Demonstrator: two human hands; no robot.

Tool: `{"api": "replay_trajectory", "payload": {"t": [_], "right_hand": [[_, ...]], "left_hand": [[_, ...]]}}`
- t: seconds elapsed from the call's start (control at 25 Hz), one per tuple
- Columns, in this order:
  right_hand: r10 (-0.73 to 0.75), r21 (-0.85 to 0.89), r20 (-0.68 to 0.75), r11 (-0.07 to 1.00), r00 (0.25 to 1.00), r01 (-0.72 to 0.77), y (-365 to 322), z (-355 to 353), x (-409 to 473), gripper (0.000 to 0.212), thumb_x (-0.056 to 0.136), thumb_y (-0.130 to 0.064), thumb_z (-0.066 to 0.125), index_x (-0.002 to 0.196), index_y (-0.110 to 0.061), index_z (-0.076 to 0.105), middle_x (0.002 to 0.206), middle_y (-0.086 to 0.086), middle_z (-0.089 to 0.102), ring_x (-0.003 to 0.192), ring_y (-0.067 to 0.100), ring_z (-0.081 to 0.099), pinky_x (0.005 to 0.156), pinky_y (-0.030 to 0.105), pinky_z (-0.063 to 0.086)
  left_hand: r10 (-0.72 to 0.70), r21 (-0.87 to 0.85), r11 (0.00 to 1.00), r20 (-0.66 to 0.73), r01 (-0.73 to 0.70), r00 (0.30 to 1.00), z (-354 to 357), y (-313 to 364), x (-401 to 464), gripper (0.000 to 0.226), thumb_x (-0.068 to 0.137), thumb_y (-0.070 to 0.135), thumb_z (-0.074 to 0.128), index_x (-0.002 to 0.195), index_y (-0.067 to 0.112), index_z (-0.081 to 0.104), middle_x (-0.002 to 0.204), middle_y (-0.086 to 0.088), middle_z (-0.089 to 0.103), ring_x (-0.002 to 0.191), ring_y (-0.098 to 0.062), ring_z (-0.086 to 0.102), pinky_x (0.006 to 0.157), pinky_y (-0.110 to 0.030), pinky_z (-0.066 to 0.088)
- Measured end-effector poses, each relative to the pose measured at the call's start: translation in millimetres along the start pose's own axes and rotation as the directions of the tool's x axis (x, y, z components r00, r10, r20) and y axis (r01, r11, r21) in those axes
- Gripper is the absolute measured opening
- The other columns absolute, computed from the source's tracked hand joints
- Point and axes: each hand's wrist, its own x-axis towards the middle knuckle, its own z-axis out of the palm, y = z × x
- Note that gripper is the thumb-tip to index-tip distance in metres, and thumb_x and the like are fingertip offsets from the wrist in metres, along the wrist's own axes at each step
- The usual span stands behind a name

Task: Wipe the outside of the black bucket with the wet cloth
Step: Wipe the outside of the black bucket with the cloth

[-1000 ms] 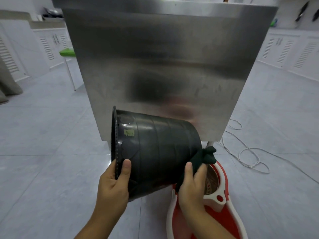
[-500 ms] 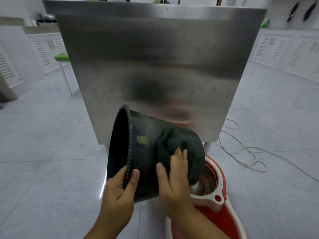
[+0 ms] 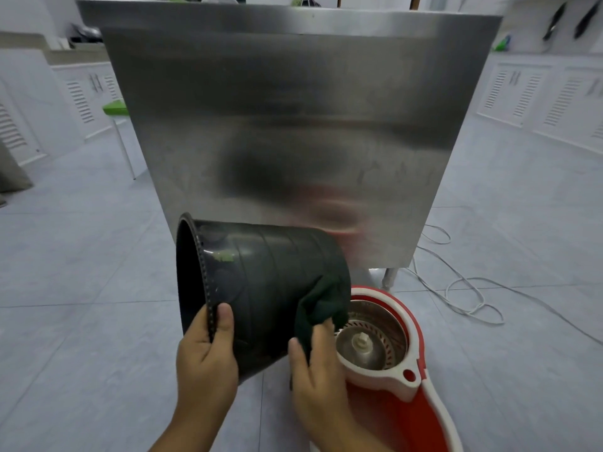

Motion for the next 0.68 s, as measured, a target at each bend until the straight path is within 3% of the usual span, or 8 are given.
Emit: {"api": "replay_trajectory", "payload": {"t": [0.08, 0.2, 0.32, 0.4, 0.48, 0.56, 0.6, 0.68], "right_hand": [[-0.085, -0.026, 0.072, 0.996, 0.994, 0.087, -8.1, 10.0, -12.3, 0.046, 0.096, -0.036, 0.048, 0.139, -0.043, 0.034, 0.151, -0.015, 0.035, 0.143, 0.007, 0.027, 0.118, 0.042, 0.025], [-0.164, 0.06, 0.16, 0.986, 0.974, 0.156, -20.9, 10.3, -7.0, 0.052, 0.097, -0.037, 0.046, 0.145, -0.043, 0.027, 0.156, -0.016, 0.029, 0.147, 0.008, 0.021, 0.121, 0.04, 0.018], [0.065, 0.232, 0.092, 0.969, 0.994, -0.085, -15.4, -1.3, 14.8, 0.06, 0.092, -0.054, 0.043, 0.147, -0.033, 0.033, 0.15, -0.007, 0.043, 0.142, 0.013, 0.033, 0.116, 0.047, 0.03], [0.302, 0.269, 0.05, 0.914, 0.952, -0.304, -1.9, -12.5, 32.3, 0.068, 0.089, -0.063, 0.043, 0.149, -0.034, 0.03, 0.151, -0.003, 0.042, 0.141, 0.018, 0.037, 0.113, 0.052, 0.034], [0.525, 0.4, 0.064, 0.766, 0.849, -0.503, 13.8, -23.3, 44.4, 0.065, 0.088, -0.061, 0.048, 0.146, -0.035, 0.035, 0.148, 0.0, 0.045, 0.137, 0.029, 0.041, 0.109, 0.059, 0.037], [0.705, 0.667, 0.18, 0.425, 0.686, -0.612, 27.8, -32.3, 55.0, 0.054, 0.086, -0.046, 0.061, 0.135, -0.025, 0.053, 0.133, 0.007, 0.06, 0.122, 0.034, 0.054, 0.104, 0.06, 0.041], [0.748, 0.732, 0.25, 0.27, 0.615, -0.625, 30.0, -37.4, 58.4, 0.052, 0.082, -0.04, 0.066, 0.129, -0.018, 0.059, 0.127, 0.011, 0.066, 0.117, 0.036, 0.059, 0.103, 0.058, 0.042], [0.755, 0.757, 0.326, 0.152, 0.569, -0.635, 28.3, -46.3, 57.9, 0.049, 0.081, -0.033, 0.066, 0.123, -0.009, 0.065, 0.12, 0.017, 0.07, 0.112, 0.041, 0.063, 0.103, 0.056, 0.044]], "left_hand": [[0.004, 0.013, 1.0, -0.009, -0.004, 1.0, -0.1, -3.1, 1.3, 0.029, 0.08, 0.05, 0.043, 0.088, 0.033, 0.065, 0.097, 0.005, 0.071, 0.092, -0.015, 0.067, 0.081, -0.041, 0.057], [0.006, 0.002, 1.0, 0.033, -0.007, 0.999, 0.3, -8.6, 1.1, 0.025, 0.081, 0.047, 0.047, 0.09, 0.034, 0.067, 0.092, 0.006, 0.074, 0.09, -0.01, 0.069, 0.078, -0.035, 0.059], [0.035, 0.054, 0.998, 0.165, -0.044, 0.986, 2.3, -12.5, -1.3, 0.01, 0.086, 0.032, 0.059, 0.089, 0.036, 0.067, 0.089, 0.016, 0.075, 0.086, -0.001, 0.07, 0.072, -0.022, 0.058], [0.051, 0.106, 0.991, 0.238, -0.078, 0.97, 0.7, -17.1, -1.6, 0.022, 0.086, 0.016, 0.065, 0.087, 0.038, 0.066, 0.087, 0.025, 0.074, 0.084, 0.005, 0.069, 0.068, -0.015, 0.056], [0.07, 0.173, 0.978, 0.262, -0.118, 0.963, -4.3, -23.9, 0.3, 0.027, 0.087, 0.014, 0.065, 0.087, 0.04, 0.065, 0.087, 0.025, 0.074, 0.085, 0.006, 0.068, 0.069, -0.012, 0.055], [0.115, 0.251, 0.951, 0.253, -0.18, 0.961, -9.6, -29.2, 4.6, 0.024, 0.087, 0.017, 0.064, 0.089, 0.041, 0.064, 0.086, 0.018, 0.075, 0.083, 0.005, 0.068, 0.071, -0.014, 0.056], [0.139, 0.28, 0.938, 0.241, -0.205, 0.961, -12.1, -31.8, 7.9, 0.023, 0.088, 0.018, 0.063, 0.09, 0.041, 0.062, 0.082, 0.014, 0.075, 0.079, 0.004, 0.069, 0.069, -0.014, 0.056], [0.176, 0.34, 0.911, 0.197, -0.235, 0.965, -17.3, -37.1, 16.2, 0.019, 0.088, 0.019, 0.062, 0.091, 0.038, 0.06, 0.074, 0.011, 0.072, 0.068, -0.003, 0.068, 0.062, -0.014, 0.056]]}}
